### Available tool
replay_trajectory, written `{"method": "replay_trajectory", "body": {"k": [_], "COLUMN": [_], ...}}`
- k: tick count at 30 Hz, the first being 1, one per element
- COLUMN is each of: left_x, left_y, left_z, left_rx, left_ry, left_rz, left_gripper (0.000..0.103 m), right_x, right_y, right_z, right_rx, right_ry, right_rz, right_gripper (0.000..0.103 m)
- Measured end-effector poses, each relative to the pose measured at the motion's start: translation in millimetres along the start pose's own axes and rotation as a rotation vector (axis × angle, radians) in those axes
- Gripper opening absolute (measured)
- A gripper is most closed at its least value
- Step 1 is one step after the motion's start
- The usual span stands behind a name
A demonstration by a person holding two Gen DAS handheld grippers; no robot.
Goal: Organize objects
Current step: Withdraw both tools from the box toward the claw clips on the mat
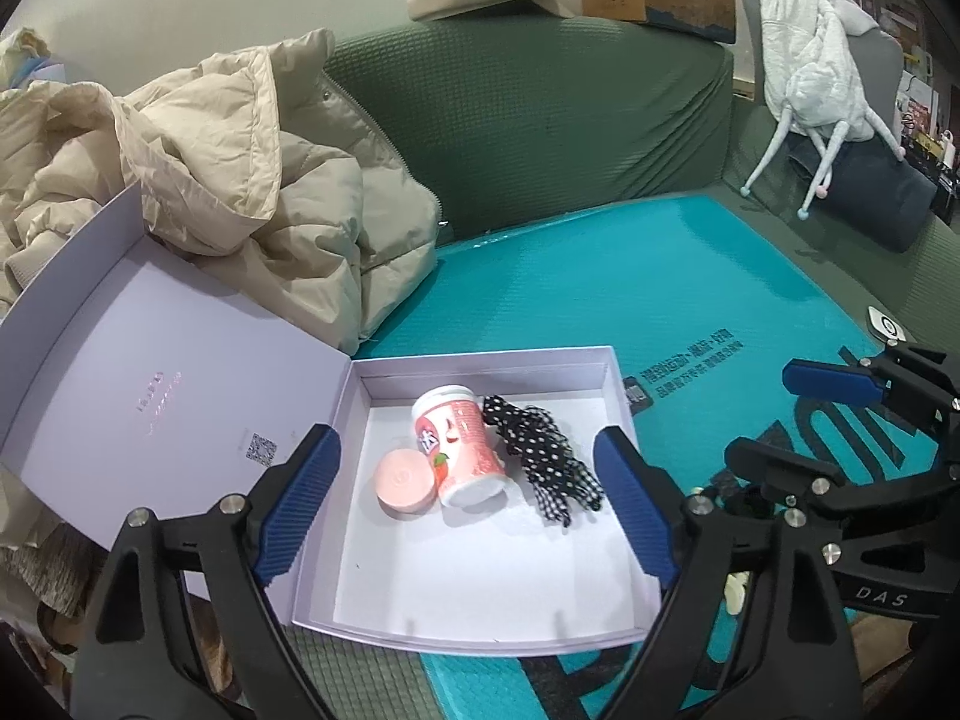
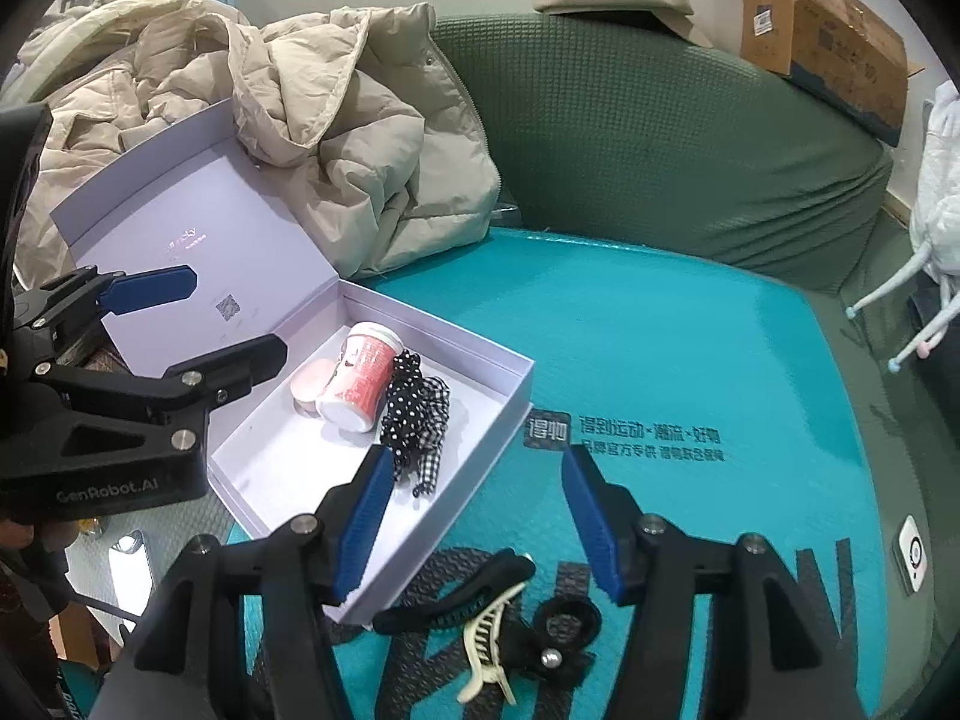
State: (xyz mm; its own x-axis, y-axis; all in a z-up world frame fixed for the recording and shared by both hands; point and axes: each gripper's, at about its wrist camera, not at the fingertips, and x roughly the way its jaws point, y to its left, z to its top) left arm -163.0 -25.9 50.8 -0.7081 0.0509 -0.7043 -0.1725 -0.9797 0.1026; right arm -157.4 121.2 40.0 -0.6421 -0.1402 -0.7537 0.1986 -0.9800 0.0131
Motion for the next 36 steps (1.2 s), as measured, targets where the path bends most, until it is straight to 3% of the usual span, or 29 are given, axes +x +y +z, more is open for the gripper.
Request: {"method": "replay_trajectory", "body": {"k": [18,36], "left_x": [-33.6,-20.9], "left_y": [-36.4,-75.3], "left_z": [-24.2,-63.7], "left_rx": [0.012,0.057], "left_ry": [-0.002,0.094], "left_rz": [-0.043,-0.121], "left_gripper": [0.087,0.088], "right_x": [-36.6,-31.0], "right_y": [-12.2,-25.0], "right_z": [-41.0,-94.8], "right_rx": [0.028,0.091], "right_ry": [-0.010,0.059], "right_rz": [-0.024,-0.040], "right_gripper": [0.062,0.062]}}
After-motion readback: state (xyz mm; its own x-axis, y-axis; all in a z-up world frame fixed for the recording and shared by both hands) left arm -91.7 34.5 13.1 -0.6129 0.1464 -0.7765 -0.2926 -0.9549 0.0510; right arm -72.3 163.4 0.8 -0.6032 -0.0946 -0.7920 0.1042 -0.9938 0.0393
